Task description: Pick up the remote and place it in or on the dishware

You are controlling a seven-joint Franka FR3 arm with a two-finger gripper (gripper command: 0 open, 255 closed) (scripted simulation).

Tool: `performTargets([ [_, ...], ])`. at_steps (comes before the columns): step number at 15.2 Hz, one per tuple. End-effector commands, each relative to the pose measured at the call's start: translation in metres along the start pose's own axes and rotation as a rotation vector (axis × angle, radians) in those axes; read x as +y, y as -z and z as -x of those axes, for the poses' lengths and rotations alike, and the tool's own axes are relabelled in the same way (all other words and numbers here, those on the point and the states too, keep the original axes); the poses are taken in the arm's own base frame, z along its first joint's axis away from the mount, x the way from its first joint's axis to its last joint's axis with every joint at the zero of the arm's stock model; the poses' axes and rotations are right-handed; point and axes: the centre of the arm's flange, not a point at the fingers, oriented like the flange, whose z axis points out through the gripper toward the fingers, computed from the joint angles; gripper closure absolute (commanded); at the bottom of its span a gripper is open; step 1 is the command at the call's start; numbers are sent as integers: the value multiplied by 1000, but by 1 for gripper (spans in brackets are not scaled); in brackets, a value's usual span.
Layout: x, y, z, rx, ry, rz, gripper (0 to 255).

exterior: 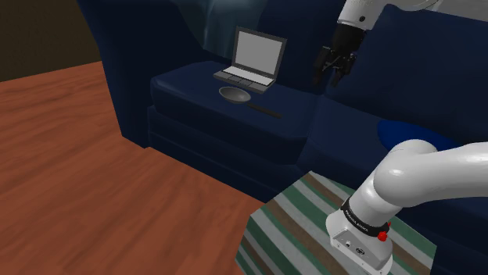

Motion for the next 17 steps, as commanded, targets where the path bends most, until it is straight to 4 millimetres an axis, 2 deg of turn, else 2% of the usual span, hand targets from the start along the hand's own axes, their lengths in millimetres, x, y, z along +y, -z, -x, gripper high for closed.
performTargets([
  [1, 0, 0, 0, 0, 0, 0, 0],
  [9, 50, -55, -78, -15, 138, -6, 0],
  [17, 89, -111, -161, -30, 277, -11, 0],
])
